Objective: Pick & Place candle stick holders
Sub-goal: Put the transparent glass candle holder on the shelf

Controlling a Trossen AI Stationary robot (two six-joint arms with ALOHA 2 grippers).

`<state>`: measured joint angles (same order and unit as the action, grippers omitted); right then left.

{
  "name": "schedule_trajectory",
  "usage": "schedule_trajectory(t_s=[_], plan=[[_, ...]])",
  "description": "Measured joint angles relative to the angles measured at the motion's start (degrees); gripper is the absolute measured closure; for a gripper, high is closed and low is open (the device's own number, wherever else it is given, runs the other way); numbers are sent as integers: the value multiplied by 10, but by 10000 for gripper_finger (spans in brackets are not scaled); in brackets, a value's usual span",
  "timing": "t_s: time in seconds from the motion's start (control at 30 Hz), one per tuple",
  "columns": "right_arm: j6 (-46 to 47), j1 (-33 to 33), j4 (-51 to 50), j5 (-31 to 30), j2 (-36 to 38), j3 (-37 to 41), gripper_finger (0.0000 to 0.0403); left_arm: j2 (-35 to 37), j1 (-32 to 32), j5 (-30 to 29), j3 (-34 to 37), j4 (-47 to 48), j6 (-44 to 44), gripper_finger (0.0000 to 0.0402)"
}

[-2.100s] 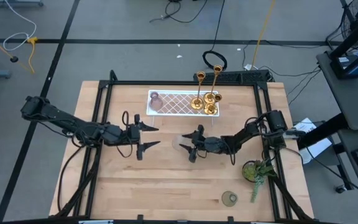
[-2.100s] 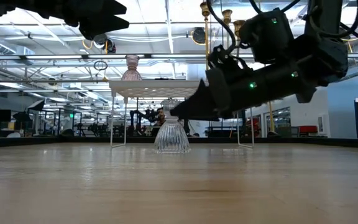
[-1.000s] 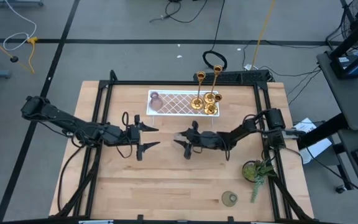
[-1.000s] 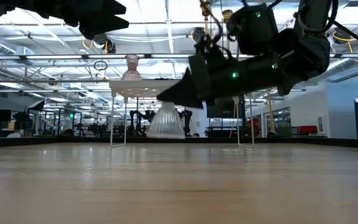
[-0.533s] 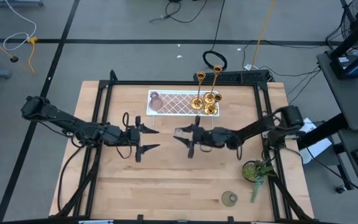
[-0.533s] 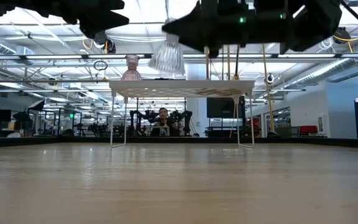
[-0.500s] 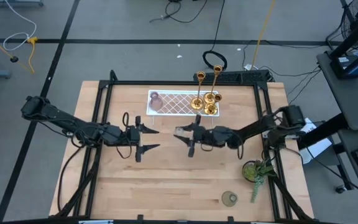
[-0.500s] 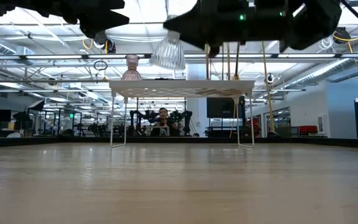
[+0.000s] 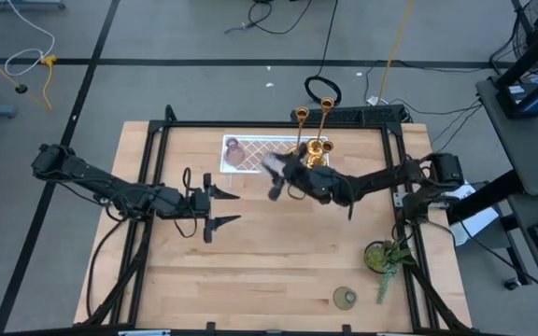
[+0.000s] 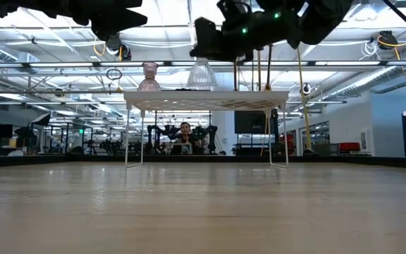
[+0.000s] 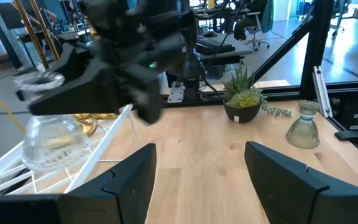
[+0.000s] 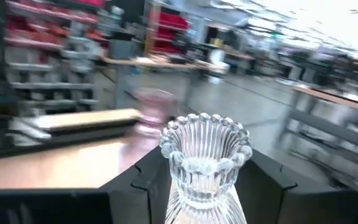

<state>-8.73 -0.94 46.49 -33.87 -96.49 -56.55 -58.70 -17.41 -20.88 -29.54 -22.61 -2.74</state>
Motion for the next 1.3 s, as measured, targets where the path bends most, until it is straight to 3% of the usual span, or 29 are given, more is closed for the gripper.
schedule_trajectory(t_s=[0.37, 0.57, 0.7, 0.97, 1.3], plan=[[4, -13, -23, -4, 0, 0, 264, 0, 0, 0, 0, 0, -13, 149], [32, -16, -1, 88, 0, 0, 256, 0, 0, -1, 0, 0, -15, 149], [60, -18, 2, 115, 0, 0, 266, 0, 0, -1, 0, -2, -15, 149], [70, -12, 12, 113, -1, -8, 261, 0, 0, -2, 0, -20, -37, 149], [63, 5, -51, 54, -1, -51, 260, 0, 0, -2, 0, -35, -51, 149]])
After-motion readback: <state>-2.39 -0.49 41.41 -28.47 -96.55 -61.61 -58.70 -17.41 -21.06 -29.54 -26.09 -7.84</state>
